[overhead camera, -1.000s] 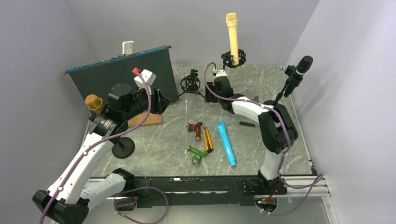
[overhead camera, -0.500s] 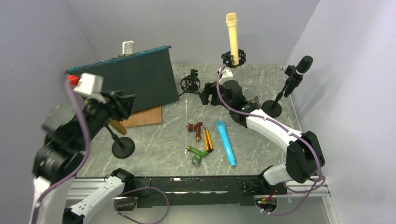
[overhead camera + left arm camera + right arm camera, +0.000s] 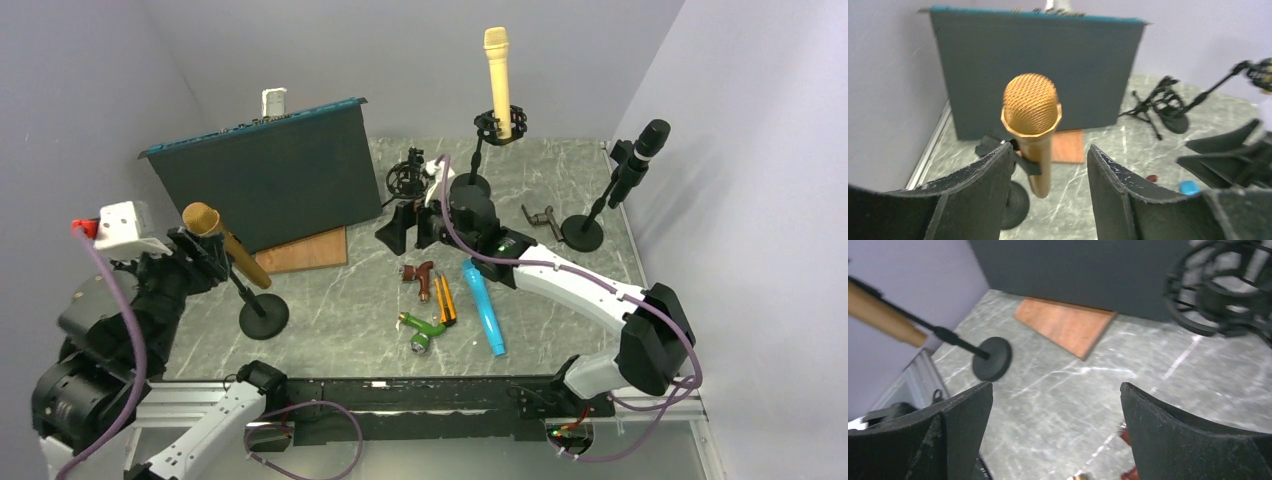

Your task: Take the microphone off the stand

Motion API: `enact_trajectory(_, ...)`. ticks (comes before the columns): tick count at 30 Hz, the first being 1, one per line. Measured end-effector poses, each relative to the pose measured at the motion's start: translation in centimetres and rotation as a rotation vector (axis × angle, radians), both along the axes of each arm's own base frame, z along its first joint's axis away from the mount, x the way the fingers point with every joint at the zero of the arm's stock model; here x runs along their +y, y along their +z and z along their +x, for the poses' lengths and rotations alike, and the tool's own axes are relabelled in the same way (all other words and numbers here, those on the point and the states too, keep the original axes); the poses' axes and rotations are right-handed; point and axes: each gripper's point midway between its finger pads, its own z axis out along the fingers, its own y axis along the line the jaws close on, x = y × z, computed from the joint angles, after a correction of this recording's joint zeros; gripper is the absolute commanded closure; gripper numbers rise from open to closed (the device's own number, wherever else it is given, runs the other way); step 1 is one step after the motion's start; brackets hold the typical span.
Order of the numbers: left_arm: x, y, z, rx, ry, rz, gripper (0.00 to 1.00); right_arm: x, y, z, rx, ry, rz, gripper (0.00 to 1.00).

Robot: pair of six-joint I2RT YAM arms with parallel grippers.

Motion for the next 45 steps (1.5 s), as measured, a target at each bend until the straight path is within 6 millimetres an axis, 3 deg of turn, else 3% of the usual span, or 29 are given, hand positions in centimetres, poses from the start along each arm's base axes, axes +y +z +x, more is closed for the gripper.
enact_trajectory(4, 1.2, -3.6, 1.2, 0.084, 0.108, 0.036, 0.35, 2.4, 2.0, -2.2, -0.028, 0.082, 0.040, 0.00)
enact_trajectory(7, 1.6, -5.7, 2.6, 0.129, 0.171, 0.068, 0.32, 2.7, 2.3, -2.7, -0.026, 0.098, 0.053, 0.00)
enact_trajectory(10, 1.5, -7.1, 4.1, 0.144, 0.209, 0.093, 0.36, 2.7, 2.4, -2.7, -0.022, 0.096, 0.057, 0.00)
enact_trajectory(14, 1.7, -8.6, 5.9, 0.162, 0.269, 0.129, 0.54, 2.3, 2.9, -3.0, -0.025, 0.091, 0.062, 0.00)
enact_trajectory(18, 1.7, -8.6, 6.8, 0.137, 0.290, 0.123, 0.74, 1.8, 4.0, -3.3, -0.041, 0.083, 0.077, 0.00)
enact_trajectory(22, 1.5, -8.4, 7.1, 0.123, 0.292, 0.117, 1.00, 1.5, 4.3, -3.4, -0.045, 0.079, 0.078, 0.00)
enact_trajectory(24, 1.2, -8.4, 7.3, 0.126, 0.273, 0.114, 1.00, 1.4, 4.0, -3.3, -0.041, 0.070, 0.068, 0.00)
enact_trajectory(35, -6.0, -7.1, 8.6, 0.125, -0.105, 0.034, 1.00, 0.3, 2.5, -2.7, -0.023, 0.012, 0.003, 0.00)
enact_trajectory(39, -9.1, -6.5, 9.3, 0.102, -0.251, 0.010, 1.00, -0.1, 3.0, -2.9, -0.037, 0.009, 0.009, 0.00)
enact_trajectory(45, -14.6, -7.7, 11.3, 0.146, -0.449, 0.021, 1.00, -1.1, 4.3, -3.2, -0.073, -0.014, 0.028, 0.00)
